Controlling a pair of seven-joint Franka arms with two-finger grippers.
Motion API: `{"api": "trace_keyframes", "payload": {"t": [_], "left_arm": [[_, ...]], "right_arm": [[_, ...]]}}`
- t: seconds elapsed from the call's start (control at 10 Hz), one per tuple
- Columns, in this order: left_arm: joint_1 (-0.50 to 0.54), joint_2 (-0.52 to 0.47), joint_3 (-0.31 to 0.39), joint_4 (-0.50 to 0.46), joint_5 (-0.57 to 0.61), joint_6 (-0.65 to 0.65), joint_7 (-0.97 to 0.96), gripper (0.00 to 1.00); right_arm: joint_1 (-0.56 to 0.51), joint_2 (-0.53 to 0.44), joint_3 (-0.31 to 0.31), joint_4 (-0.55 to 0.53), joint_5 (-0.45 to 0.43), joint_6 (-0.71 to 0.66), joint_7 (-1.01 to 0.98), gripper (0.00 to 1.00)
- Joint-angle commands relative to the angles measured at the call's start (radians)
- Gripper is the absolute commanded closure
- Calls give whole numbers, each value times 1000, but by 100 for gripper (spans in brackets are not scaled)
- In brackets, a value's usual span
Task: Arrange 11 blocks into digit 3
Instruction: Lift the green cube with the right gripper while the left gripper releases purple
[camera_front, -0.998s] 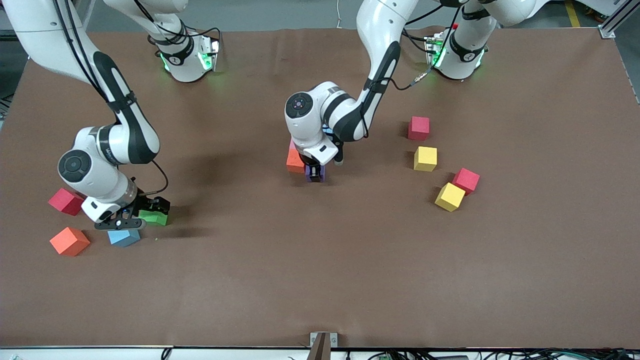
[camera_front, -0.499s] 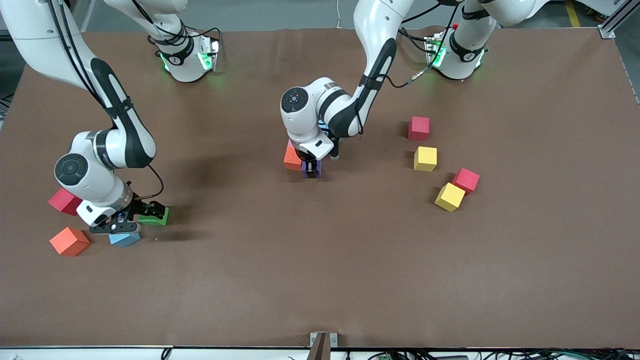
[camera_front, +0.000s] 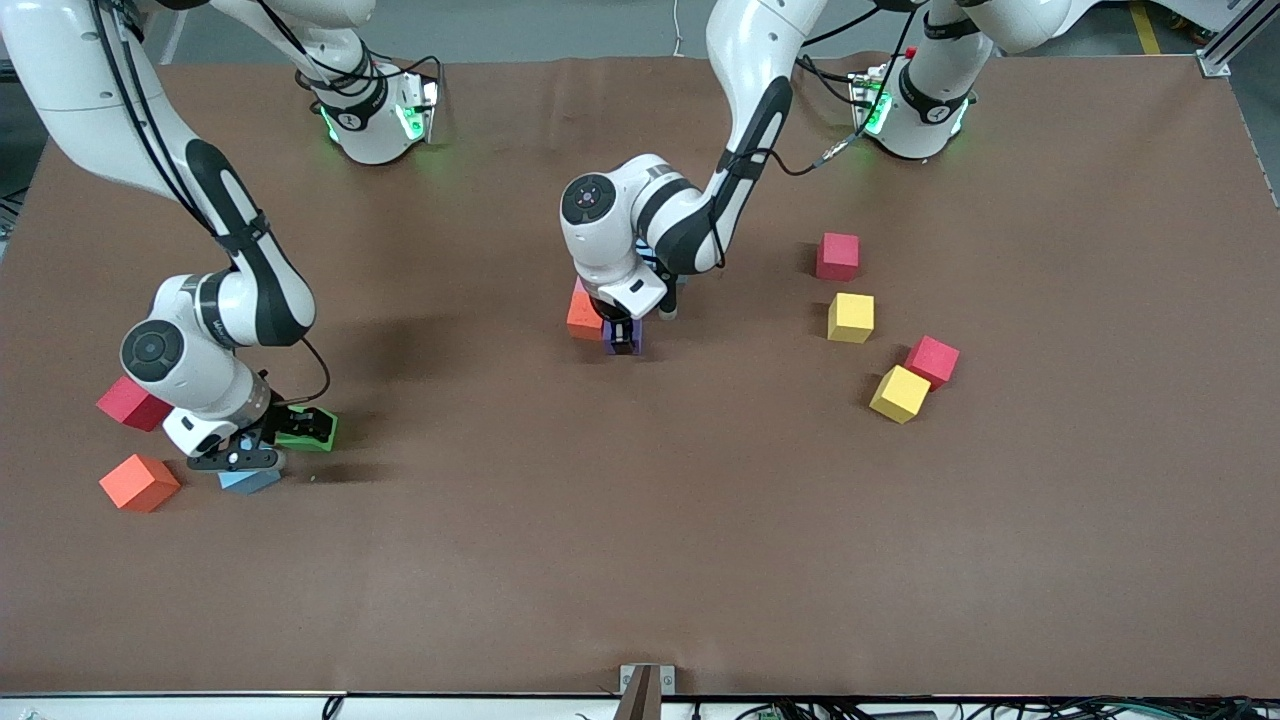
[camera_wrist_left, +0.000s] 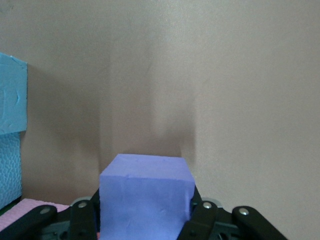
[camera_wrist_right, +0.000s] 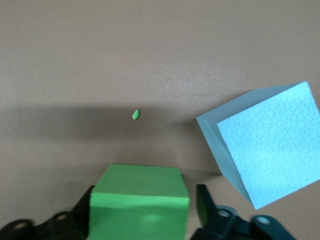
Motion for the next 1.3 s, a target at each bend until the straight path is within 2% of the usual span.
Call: {"api": "trace_keyframes", "payload": {"t": [0.0,0.1,0.2,0.3,0.6,0.9,1.2], "left_arm": [[-3,0,1,-5,16,1,-1,27],[-3,0,1,-5,15,-2,-1,8],[-3,-6,1,-5,15,-4,-3,0],[-3,-12,1,-5,16,-7,-3,0],[2,-73,3,-5,22,-111,37,0],[34,-170,11,-17,24,-220,114,0],[138,-293,11,-162,62,-214,271,0]], "right_arm": [[-5,0,17,5,-22,-34,35,100],[7,-9,21,12,-22,-85,74,100],[23,-32,24,27,-16,-128,92,100],[42,-65,27,43,-11,-186,114,100],[154,-84,29,147,32,-358,227,100],[295,-95,26,173,139,-360,313,100],[438,-90,26,193,142,-338,471,100]]}}
